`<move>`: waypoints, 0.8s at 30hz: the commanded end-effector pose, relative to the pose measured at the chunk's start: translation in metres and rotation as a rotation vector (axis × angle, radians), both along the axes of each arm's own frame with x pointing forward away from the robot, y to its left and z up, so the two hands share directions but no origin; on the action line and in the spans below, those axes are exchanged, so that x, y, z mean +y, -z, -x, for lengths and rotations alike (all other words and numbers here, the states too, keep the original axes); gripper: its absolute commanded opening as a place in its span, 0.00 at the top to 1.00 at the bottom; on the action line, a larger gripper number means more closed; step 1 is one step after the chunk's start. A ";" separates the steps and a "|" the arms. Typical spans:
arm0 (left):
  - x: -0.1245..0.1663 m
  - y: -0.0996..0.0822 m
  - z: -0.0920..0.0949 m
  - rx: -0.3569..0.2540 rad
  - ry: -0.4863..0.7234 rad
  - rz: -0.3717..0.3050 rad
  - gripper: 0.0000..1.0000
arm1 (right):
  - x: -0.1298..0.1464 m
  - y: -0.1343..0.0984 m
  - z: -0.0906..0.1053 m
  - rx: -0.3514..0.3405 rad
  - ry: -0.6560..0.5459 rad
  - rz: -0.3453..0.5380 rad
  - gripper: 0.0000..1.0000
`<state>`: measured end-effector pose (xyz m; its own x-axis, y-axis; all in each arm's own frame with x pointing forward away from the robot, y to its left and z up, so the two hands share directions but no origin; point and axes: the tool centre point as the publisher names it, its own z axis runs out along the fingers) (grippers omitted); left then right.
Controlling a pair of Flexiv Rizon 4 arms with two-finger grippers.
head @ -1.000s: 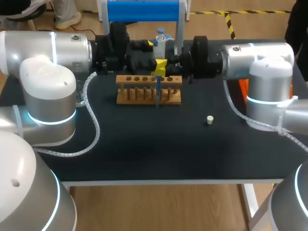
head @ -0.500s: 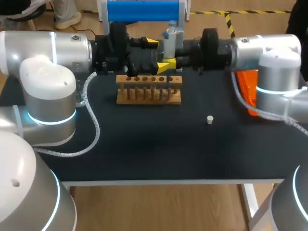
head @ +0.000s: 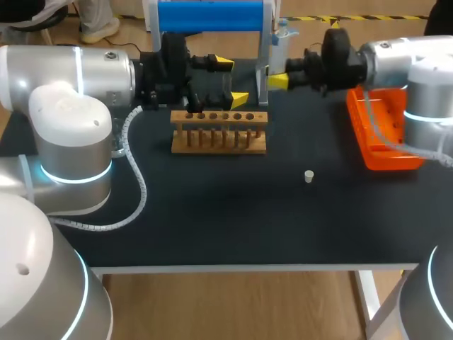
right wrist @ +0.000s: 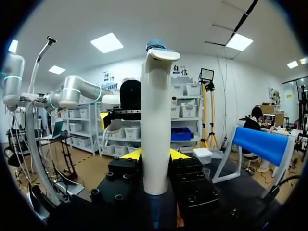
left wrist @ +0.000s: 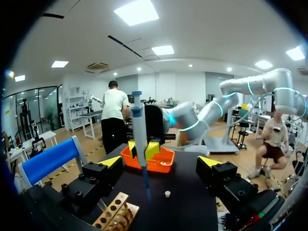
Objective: Invert the test tube, pick up the pipette, mount the tip to pipette, aspirate from beaker and dispense into the tube, eject the tip, return the pipette, and cap with the stopper.
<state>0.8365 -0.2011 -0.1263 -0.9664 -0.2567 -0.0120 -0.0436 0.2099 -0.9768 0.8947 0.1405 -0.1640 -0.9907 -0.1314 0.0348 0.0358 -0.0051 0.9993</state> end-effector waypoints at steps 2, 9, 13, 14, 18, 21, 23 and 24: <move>0.001 -0.001 0.000 0.001 0.002 -0.001 0.00 | -0.025 -0.002 -0.012 -0.001 -0.024 0.003 1.00; 0.001 -0.001 0.000 0.001 0.002 -0.001 0.00 | -0.057 -0.002 -0.024 0.007 -0.023 0.014 1.00; 0.001 -0.001 0.000 0.001 0.002 -0.001 0.00 | -0.079 -0.004 -0.029 0.007 -0.013 0.014 1.00; 0.001 -0.001 0.000 0.001 0.002 -0.001 0.00 | -0.084 -0.004 -0.030 0.009 -0.009 0.013 1.00; 0.001 -0.001 0.000 0.001 0.002 -0.001 0.00 | -0.107 -0.006 -0.034 0.013 0.011 0.008 1.00; 0.001 -0.001 0.000 0.001 0.002 -0.001 0.00 | -0.127 -0.008 -0.035 0.018 0.030 0.004 1.00; 0.001 -0.001 0.000 0.001 0.002 -0.001 0.00 | -0.140 -0.009 -0.035 0.016 0.049 0.002 1.00; 0.001 -0.001 0.000 0.001 0.002 -0.001 0.00 | -0.146 -0.009 -0.035 0.019 0.055 0.001 1.00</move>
